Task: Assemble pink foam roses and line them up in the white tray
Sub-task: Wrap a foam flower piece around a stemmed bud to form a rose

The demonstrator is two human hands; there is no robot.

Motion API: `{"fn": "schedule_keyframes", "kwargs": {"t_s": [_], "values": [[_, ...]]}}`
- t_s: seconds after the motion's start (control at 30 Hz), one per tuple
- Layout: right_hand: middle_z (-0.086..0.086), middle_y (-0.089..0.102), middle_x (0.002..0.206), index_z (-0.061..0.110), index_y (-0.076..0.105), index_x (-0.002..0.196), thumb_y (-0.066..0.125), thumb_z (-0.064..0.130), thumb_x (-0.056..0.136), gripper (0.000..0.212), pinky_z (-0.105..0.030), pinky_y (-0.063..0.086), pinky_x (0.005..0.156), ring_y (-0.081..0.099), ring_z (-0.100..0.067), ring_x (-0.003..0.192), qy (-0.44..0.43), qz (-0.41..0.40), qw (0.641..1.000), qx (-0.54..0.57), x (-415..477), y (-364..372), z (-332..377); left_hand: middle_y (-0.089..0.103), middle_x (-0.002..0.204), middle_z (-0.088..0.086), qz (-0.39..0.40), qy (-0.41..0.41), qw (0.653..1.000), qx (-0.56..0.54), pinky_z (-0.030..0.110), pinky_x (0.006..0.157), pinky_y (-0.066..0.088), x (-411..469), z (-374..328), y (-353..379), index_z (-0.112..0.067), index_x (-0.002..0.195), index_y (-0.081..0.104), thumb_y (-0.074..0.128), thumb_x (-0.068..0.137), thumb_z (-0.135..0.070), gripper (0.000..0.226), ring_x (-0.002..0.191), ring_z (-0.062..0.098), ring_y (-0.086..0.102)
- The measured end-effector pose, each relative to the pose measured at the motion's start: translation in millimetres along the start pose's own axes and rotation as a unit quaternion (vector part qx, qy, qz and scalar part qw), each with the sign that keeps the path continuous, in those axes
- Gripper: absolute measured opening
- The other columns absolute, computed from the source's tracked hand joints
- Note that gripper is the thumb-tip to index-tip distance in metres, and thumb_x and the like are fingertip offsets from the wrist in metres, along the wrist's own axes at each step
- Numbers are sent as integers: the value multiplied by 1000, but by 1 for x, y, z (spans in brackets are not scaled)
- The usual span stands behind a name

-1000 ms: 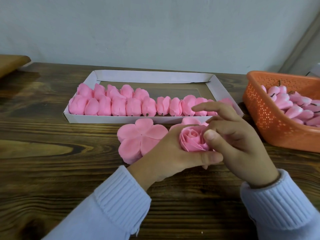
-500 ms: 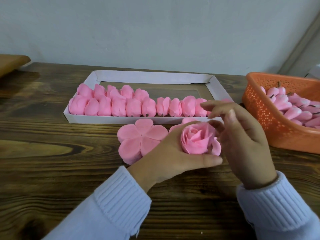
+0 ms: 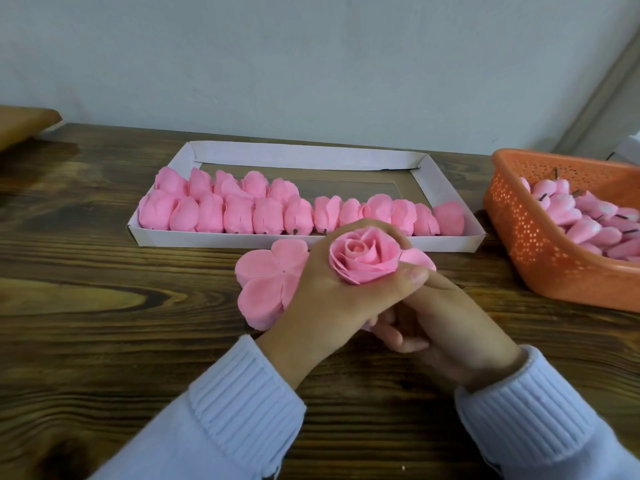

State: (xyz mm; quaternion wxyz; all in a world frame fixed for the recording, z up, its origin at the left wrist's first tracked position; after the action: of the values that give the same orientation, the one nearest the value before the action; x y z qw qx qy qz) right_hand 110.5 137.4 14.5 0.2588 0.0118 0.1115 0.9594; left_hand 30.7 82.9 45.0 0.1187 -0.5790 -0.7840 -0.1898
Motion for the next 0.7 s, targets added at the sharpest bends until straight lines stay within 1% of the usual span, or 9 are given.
{"fn": "schedule_keyframes", "kwargs": {"t_s": [0.07, 0.17, 0.2, 0.3, 0.4, 0.47, 0.57, 0.63, 0.7], "values": [[-10, 48, 55, 3, 57, 60, 52, 13, 81, 24, -12, 20, 33, 37, -8, 37, 24, 14, 999, 25, 0, 3, -4, 59, 79, 22, 5, 3, 1000, 6, 25, 42, 46, 1, -1, 1, -28, 74, 65, 73, 71, -26, 9, 39, 11, 48], [-13, 42, 58, 0, 54, 65, 57, 11, 84, 22, -13, 20, 33, 32, -8, 38, 44, 9, 998, 43, 1, 3, -7, 58, 66, 6, -4, 25, 1000, 14, 21, 40, 43, 0, -4, 2, -11, 75, 60, 73, 73, -23, 18, 38, 12, 48], [-12, 44, 57, -1, 53, 68, 59, 11, 87, 24, -13, 19, 33, 32, -8, 38, 42, 4, 998, 44, 1, 3, -8, 58, 65, 3, -16, 24, 1000, 12, 20, 39, 42, 0, -3, 1, -10, 76, 59, 73, 72, -23, 19, 38, 13, 47], [-7, 50, 52, -1, 50, 74, 42, 9, 97, 27, -10, 19, 31, 34, -7, 34, 49, -11, 998, 50, 1, 2, -9, 61, 70, -4, -54, 3, 998, -22, 19, 37, 41, 0, -1, -2, -24, 78, 63, 72, 68, -24, 13, 37, 12, 48], [-2, 58, 50, 0, 47, 84, 33, 15, 100, 26, -9, 22, 28, 45, -4, 32, 82, 11, 993, 81, 1, 5, -12, 60, 71, -3, -55, 4, 997, -58, 14, 40, 41, 1, -3, -4, -25, 76, 65, 70, 68, -20, 11, 42, 5, 51], [-2, 62, 57, 1, 47, 97, 44, 29, 95, 28, -9, 27, 28, 51, -6, 38, 107, 58, 984, 132, 0, 12, -12, 61, 73, -5, -47, 16, 998, -33, 16, 50, 46, 2, -4, -3, -26, 77, 65, 70, 69, -20, 11, 56, 4, 57], [-7, 57, 64, 4, 52, 108, 85, 32, 67, 61, -12, 32, 29, 56, -12, 42, 123, 93, 958, 241, 0, 16, -14, 64, 75, -5, -30, 36, 999, -3, 23, 64, 52, 1, -7, 1, -22, 85, 65, 72, 71, -19, 16, 71, 9, 61], [-6, 54, 69, 8, 67, 100, 92, 33, 57, 56, -12, 35, 33, 56, -10, 46, 94, 93, 963, 236, 1, 15, -13, 66, 78, -3, -18, 44, 999, -2, 26, 71, 54, 0, -9, 4, -19, 93, 63, 75, 70, -16, 26, 76, 12, 64], [-7, 55, 87, 16, 74, 97, 90, 35, 59, 45, -14, 40, 47, 57, -10, 62, 64, 86, 968, 228, 3, 16, -9, 67, 82, -7, -13, 40, 999, 6, 24, 76, 54, 1, -9, 6, -19, 103, 58, 81, 66, -9, 44, 82, 10, 66]]}}
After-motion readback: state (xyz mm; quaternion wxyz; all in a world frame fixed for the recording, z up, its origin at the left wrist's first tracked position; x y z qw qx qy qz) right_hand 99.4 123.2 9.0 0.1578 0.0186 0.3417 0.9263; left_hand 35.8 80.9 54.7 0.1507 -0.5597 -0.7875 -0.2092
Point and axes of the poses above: each hand's wrist, its own x-axis towards the middle knuckle, its own y-axis out of the palm, z = x × y, the point moved 6 cm from there along x, towards the middle knuckle
